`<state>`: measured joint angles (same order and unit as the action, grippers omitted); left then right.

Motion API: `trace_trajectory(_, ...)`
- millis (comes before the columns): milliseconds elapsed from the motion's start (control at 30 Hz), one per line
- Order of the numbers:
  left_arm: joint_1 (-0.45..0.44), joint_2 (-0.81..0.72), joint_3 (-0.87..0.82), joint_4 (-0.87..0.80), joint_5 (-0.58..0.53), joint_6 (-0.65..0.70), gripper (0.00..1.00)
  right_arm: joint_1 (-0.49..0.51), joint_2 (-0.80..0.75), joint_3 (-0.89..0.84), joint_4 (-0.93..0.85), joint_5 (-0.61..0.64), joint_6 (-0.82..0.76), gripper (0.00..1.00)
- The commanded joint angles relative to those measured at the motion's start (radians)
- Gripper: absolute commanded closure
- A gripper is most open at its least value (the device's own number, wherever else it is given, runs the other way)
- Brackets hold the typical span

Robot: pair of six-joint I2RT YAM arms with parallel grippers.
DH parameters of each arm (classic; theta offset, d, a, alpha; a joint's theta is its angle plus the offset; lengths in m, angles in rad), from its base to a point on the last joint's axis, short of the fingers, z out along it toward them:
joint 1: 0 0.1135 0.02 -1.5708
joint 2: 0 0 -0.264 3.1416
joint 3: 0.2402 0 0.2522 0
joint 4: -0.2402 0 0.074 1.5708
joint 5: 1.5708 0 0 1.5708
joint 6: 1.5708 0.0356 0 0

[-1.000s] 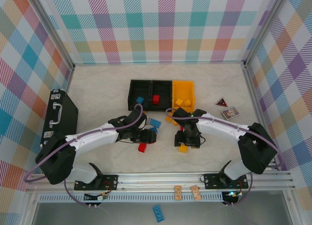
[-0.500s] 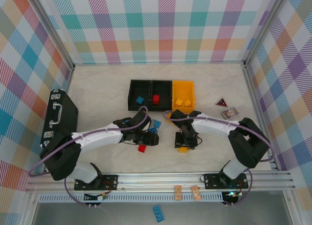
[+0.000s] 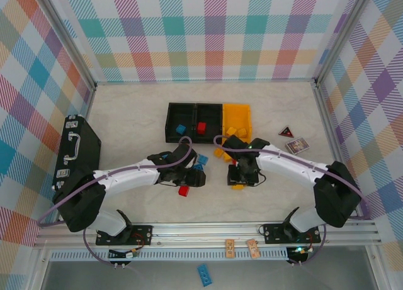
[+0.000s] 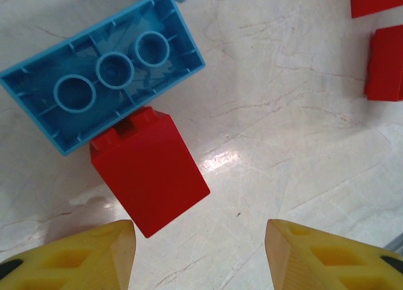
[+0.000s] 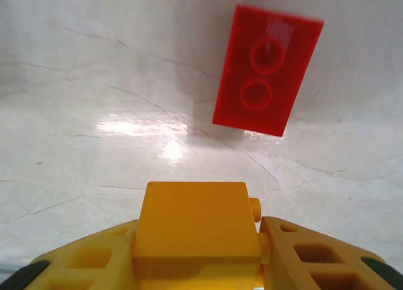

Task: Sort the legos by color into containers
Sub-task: Pick up the lego from the bottom-center of the table, then place the lego in the container.

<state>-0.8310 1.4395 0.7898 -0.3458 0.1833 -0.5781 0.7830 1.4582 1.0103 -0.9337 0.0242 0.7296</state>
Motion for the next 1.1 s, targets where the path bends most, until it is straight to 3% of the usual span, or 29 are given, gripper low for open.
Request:
trace_trajectory(0,-0.017,-0.041,0.032,0.026,-0.040,-0.032,0.44,-0.035,-0.022,0.075,-0.044,0.062,-0.077,0.65)
trace_trajectory(200,-0.016,-0.060,0.065,0.025,-0.075,-0.036,0.44,-0.144,0.034,0.224,-0.004,0.097,-0.190,0.64)
trace_trajectory(467,-0.016,-0.067,0.091,0.050,-0.103,-0.054,0.44,-0.249,0.230,0.455,0.051,0.101,-0.276,0.64)
trace_trajectory(733,-0.016,-0.072,0.094,0.025,-0.117,-0.054,0.44,-0.321,0.489,0.725,0.025,0.111,-0.308,0.64)
trace_trajectory(1067,-0.017,-0.075,0.088,0.008,-0.133,-0.050,0.43,-0.357,0.675,0.936,-0.029,0.161,-0.316,0.63)
